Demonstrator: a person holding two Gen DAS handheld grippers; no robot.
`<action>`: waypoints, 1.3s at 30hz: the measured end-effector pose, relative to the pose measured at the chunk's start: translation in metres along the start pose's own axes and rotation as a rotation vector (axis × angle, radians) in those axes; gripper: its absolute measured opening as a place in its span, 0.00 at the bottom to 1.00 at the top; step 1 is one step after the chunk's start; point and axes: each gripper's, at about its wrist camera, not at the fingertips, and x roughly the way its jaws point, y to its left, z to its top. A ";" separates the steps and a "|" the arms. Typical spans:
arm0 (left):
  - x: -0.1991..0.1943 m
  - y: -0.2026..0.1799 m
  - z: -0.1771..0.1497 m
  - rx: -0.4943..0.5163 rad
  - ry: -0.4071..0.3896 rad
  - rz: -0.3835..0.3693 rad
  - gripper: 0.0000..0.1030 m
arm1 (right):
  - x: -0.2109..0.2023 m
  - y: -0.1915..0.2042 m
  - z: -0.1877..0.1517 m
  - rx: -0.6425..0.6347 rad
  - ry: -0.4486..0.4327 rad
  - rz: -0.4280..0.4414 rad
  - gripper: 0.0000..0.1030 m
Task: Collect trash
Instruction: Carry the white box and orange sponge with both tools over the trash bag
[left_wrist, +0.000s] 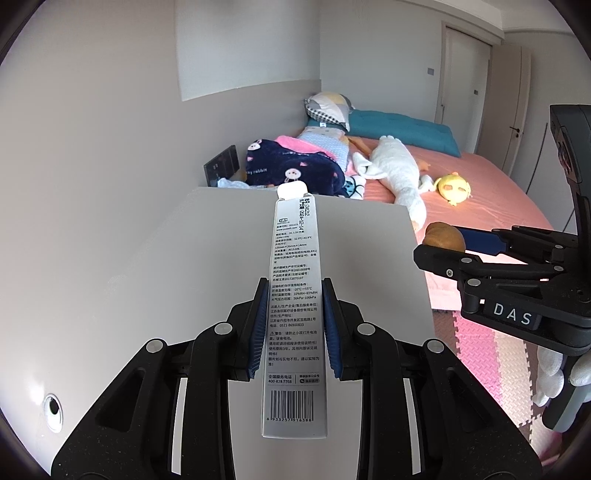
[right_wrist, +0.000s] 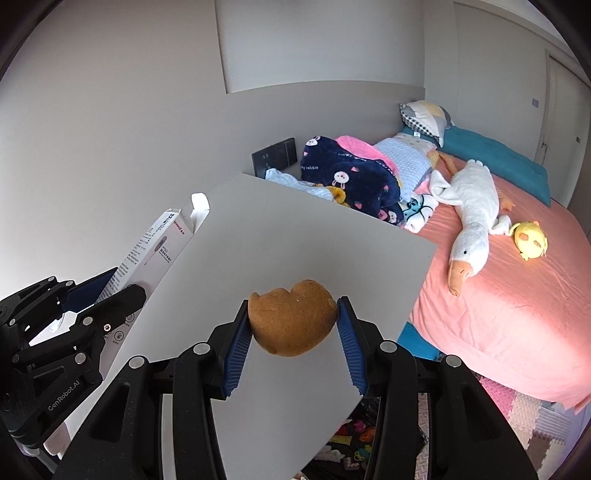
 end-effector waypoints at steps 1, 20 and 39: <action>-0.001 -0.004 -0.001 0.004 -0.001 -0.004 0.27 | -0.003 -0.003 -0.002 0.004 -0.003 -0.004 0.46; -0.015 -0.076 -0.002 0.076 -0.012 -0.089 0.27 | -0.058 -0.062 -0.036 0.088 -0.039 -0.083 0.46; -0.008 -0.165 -0.009 0.160 0.021 -0.197 0.27 | -0.102 -0.141 -0.075 0.196 -0.053 -0.184 0.46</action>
